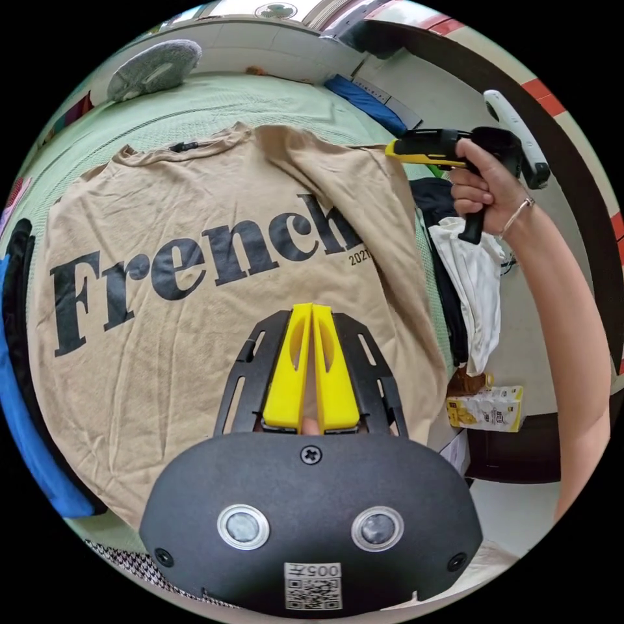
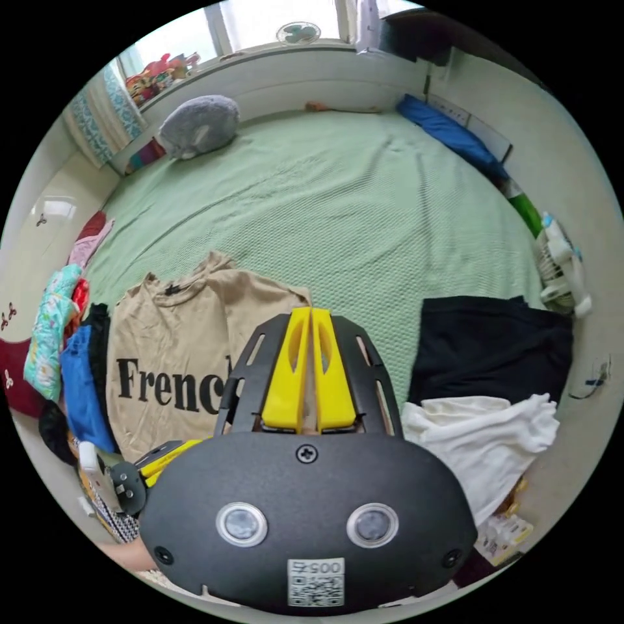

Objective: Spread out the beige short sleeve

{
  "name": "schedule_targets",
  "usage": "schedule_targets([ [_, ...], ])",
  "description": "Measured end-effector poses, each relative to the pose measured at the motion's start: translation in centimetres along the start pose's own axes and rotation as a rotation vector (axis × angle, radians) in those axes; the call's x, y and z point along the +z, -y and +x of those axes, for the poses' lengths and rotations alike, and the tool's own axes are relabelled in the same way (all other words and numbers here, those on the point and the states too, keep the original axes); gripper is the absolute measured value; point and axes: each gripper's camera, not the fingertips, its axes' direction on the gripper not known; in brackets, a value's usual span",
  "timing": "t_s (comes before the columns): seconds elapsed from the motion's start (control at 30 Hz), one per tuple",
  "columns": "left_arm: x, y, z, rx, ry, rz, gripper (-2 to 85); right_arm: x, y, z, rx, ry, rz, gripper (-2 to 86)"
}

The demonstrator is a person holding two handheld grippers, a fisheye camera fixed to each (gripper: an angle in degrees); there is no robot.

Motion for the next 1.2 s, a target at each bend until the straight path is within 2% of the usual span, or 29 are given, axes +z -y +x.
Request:
schedule_targets([
  [0.07,-0.5,-0.4,-0.4,-0.015,0.030,-0.002,-0.7,-0.3,0.5,0.3,0.032,-0.064,-0.005,-0.9],
  [0.2,-0.6,-0.5,-0.6,-0.022,0.070,-0.007,-0.7,-1.0,0.1,-2.4,-0.001,-0.028,0.016,-0.9],
  [0.37,-0.1,-0.2,-0.8,-0.017,0.102,-0.023,-0.7,-2.0,-3.1,-14.6,-0.289,-0.002,0.040,-0.4],
  [0.47,0.0,-0.1,-1.1,-0.024,0.085,-0.024,-0.7,-0.6,-4.7,-19.3,-0.355,-0.058,0.000,1.6],
  [0.63,0.1,-0.1,-1.4,-0.031,0.068,-0.025,-0.6,-0.6,-5.0,-17.2,-0.291,0.000,0.050,4.0],
  [0.9,0.2,0.1,-1.8,-0.036,0.058,-0.029,-0.6,3.5,-8.6,-11.1,-0.268,0.050,-0.166,8.1],
  [1.03,0.2,0.0,-2.2,-0.050,0.042,-0.027,-0.7,6.2,-10.4,-10.6,-0.241,0.063,-0.215,6.1],
  [1.2,0.2,0.0,-2.5,-0.055,0.035,-0.024,-0.7,4.7,-10.9,-12.5,-0.284,0.031,-0.120,-0.2],
])
